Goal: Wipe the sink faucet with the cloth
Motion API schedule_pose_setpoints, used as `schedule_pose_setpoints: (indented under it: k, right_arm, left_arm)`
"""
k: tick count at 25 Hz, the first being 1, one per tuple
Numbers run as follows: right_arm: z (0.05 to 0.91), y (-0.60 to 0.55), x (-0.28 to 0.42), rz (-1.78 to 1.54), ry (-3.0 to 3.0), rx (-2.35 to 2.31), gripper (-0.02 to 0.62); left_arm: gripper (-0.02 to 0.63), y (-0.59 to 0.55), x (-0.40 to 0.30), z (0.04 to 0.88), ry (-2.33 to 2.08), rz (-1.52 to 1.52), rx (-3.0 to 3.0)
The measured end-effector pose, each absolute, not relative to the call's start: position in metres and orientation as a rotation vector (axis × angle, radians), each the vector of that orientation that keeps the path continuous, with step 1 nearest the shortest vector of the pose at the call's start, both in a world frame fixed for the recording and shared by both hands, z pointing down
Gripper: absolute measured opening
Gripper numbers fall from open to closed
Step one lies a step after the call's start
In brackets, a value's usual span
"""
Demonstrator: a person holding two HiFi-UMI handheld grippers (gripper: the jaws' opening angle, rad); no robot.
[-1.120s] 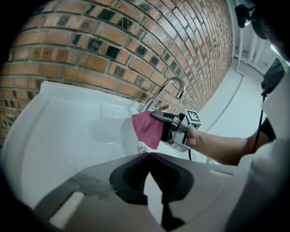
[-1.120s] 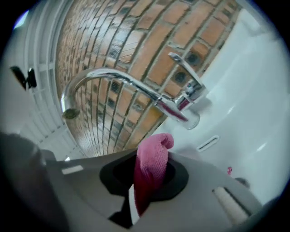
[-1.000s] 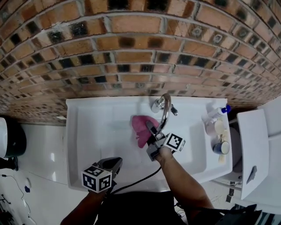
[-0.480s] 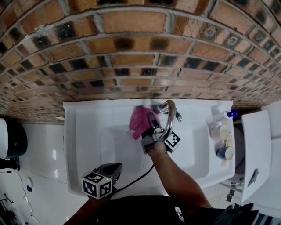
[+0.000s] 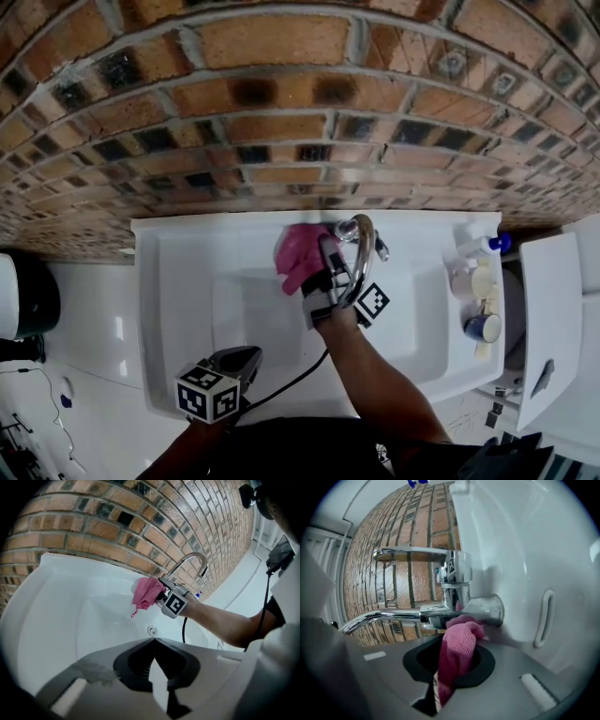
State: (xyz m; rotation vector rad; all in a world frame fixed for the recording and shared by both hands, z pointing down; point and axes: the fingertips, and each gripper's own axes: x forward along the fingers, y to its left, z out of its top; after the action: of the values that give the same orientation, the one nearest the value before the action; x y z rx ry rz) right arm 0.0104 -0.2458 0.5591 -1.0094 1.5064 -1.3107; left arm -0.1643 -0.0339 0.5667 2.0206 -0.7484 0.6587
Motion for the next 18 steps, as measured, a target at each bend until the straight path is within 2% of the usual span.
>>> schedule_pose_setpoints:
  k: [2,18]
  right_arm:
    - [0.545,-0.249,-0.002,-1.323,1.391,-0.853,0.046]
    - [0.479,-0.228,0.01,-1.18,1.53,-0.759,0.046]
  left_arm:
    - [0.005,-0.031,-0.161,0.566,-0.741,0.663,2.023]
    - [0.005,-0.015,-0.152,0.54,-0.754,0.649,2.096]
